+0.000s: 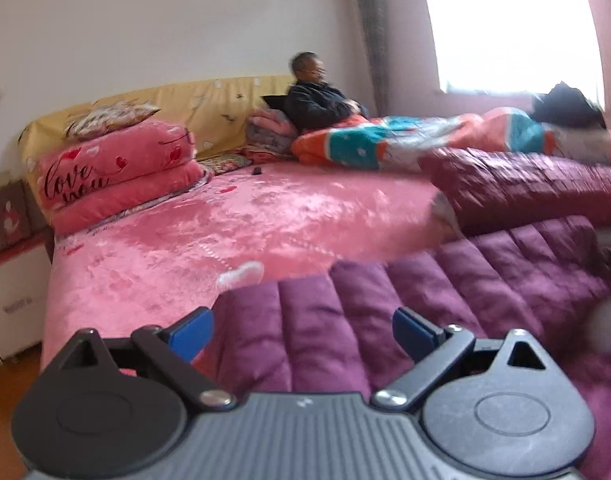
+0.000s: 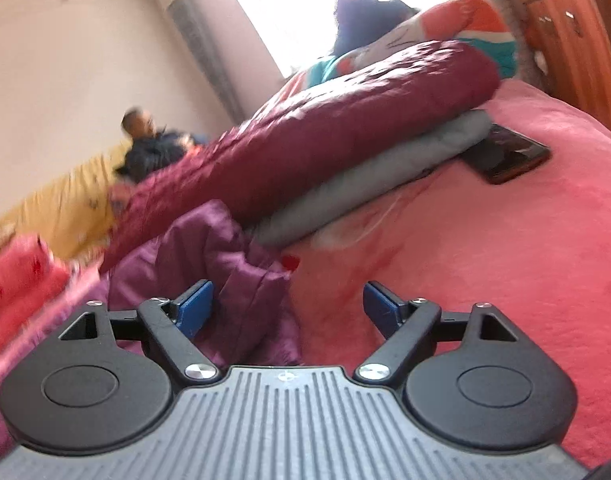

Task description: Fold large clothes

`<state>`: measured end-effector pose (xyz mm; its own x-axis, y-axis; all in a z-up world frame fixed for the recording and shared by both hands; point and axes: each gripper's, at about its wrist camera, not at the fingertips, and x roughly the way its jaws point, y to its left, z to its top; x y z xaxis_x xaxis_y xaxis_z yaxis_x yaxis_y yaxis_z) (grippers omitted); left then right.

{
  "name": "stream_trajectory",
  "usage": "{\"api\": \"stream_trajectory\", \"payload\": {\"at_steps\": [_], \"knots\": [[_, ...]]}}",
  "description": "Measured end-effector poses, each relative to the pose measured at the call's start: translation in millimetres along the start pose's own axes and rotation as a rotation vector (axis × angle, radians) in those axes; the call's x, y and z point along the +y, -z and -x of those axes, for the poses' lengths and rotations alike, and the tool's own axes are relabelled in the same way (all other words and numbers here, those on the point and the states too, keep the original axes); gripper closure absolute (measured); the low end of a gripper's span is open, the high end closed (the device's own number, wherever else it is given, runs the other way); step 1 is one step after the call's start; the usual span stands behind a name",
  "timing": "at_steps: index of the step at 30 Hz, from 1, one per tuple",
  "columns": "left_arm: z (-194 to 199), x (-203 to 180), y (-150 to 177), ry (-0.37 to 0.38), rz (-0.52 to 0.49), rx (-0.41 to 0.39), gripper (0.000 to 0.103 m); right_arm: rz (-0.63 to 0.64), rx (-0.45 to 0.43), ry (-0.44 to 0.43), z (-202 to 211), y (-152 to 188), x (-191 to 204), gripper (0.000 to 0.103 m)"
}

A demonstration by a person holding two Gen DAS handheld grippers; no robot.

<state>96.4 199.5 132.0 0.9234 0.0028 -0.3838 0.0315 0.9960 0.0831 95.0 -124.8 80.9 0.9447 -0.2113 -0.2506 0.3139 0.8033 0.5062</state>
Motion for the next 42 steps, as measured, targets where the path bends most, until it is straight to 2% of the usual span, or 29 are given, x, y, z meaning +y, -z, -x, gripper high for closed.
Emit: {"api": "stream_trajectory", "payload": {"at_steps": [4,6,8,11,13,15,16,17,18,21,23,27,35,42], "knots": [[-38,10,0,0.019,0.172,0.029,0.011,-0.088,-0.036,-0.005,7,-6,-10,0.0],[-52,10,2,0.016,0.204,0.052,0.011,-0.066,-0.05,0.007,12,-11,-1,0.0],[-63,10,4,0.017,0.207,0.062,0.011,-0.003,-0.083,-0.03,21,-20,18,0.0],[-71,8,8,0.028,0.198,0.06,0.012,0.108,0.027,-0.12,14,-28,60,0.0],[-74,8,8,0.029,0.197,0.055,0.013,0.186,0.042,-0.169,11,-25,82,0.0],[-77,11,9,0.033,0.201,0.05,0.014,0.314,0.047,-0.16,1,-19,104,0.0],[-78,13,9,0.036,0.205,0.05,0.014,0.359,0.077,-0.159,-10,-16,114,0.001],[-80,14,9,0.039,0.209,0.05,0.015,0.384,0.105,-0.158,-20,-16,121,0.004],[-82,16,11,0.034,0.205,0.052,0.016,0.4,0.12,-0.147,-28,-15,127,0.012],[-89,20,16,0.013,0.207,0.063,0.022,0.49,0.163,-0.085,-55,-10,137,0.013],[-95,23,22,0.011,0.219,0.07,0.023,0.545,0.219,-0.047,-70,3,136,0.021],[-105,27,31,0.003,0.238,0.082,0.022,0.682,0.255,-0.002,-83,33,138,0.021],[-121,24,47,0.009,0.225,0.09,0.017,0.695,0.278,0.0,-88,48,138,0.021],[-132,24,50,0.007,0.219,0.115,0.014,0.71,0.277,0.008,-89,46,136,0.021]]}}
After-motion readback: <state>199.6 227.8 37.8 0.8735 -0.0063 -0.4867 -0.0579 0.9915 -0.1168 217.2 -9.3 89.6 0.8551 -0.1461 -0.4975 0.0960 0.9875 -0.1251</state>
